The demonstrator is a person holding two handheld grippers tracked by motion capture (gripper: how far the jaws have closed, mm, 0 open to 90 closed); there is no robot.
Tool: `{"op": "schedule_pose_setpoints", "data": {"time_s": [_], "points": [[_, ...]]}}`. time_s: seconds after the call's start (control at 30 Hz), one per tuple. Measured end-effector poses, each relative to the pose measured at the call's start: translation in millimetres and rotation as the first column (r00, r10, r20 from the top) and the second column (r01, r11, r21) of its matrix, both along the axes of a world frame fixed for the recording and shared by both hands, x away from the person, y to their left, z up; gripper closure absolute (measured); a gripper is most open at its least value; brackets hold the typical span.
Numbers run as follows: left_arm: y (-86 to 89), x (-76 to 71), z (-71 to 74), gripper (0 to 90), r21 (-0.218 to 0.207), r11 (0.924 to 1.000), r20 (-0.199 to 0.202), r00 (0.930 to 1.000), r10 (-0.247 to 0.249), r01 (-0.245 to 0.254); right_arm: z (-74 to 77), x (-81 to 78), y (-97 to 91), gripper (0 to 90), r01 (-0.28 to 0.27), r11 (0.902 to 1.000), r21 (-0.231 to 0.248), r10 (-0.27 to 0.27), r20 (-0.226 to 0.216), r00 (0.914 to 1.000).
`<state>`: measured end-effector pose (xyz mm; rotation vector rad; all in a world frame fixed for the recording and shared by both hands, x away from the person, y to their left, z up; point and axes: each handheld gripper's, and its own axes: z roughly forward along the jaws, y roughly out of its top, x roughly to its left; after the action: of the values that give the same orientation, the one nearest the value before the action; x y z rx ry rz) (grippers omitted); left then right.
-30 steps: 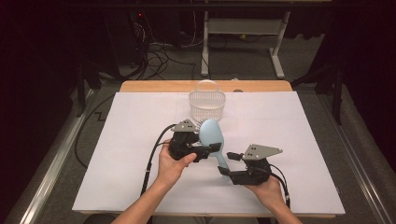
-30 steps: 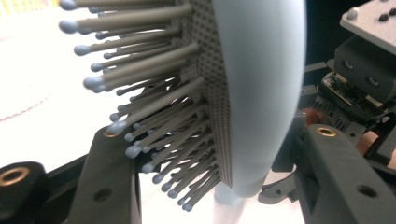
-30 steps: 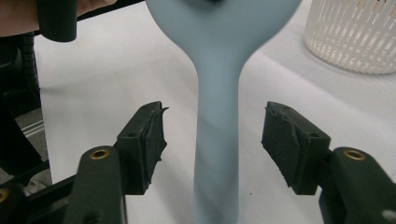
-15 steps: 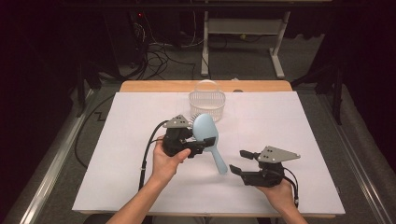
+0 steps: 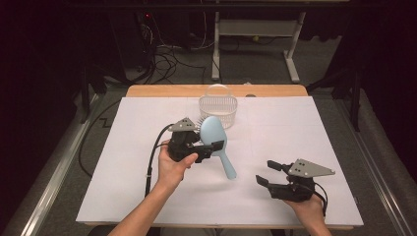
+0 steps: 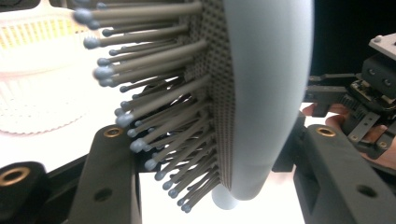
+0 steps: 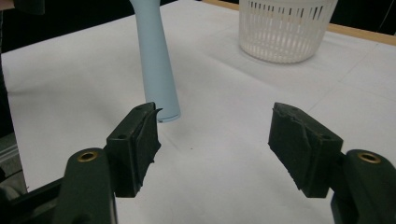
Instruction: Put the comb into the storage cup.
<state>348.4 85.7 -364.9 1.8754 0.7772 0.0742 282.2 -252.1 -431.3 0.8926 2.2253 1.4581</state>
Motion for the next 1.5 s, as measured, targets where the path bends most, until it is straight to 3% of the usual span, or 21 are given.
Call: {"op": "schedule_pose_setpoints", "data": {"time_s": [0.37, 0.9, 1.2, 1.4, 1.5], "points": [[5.2, 2.9, 6.1, 50.2, 0.007, 0.9998, 0.023, 0.9995, 0.021, -0.021, -5.5, -4.4, -23.8, 30.4, 0.049, 0.9977, 0.048, -0.049, -0.005, 0.9988], [7.7, 12.8, 12.9, 50.2, 0.016, 0.9985, 0.033, 0.9981, 0.051, -0.052, -17.8, -19.5, -57.3, 29.5, 0.118, 0.9901, 0.075, -0.117, -0.021, 0.9929], [6.4, 22.4, 18.4, 50.1, 0.030, 0.9973, 0.032, 0.9973, 0.066, -0.067, -21.1, -19.2, -56.9, 29.3, 0.120, 0.9891, 0.086, -0.117, -0.040, 0.9923], [5.3, 29.2, 25.6, 50.1, 0.032, 0.9966, 0.043, 0.9963, 0.075, -0.077, -20.6, -19.8, -63.0, 29.3, 0.176, 0.9791, 0.102, -0.174, -0.029, 0.9843], [3.7, 32.4, 31.0, 50.1, 0.036, 0.9959, 0.052, 0.9953, 0.081, -0.083, -21.2, -19.2, -63.7, 29.3, 0.179, 0.9788, 0.100, -0.177, -0.032, 0.9838]]}}
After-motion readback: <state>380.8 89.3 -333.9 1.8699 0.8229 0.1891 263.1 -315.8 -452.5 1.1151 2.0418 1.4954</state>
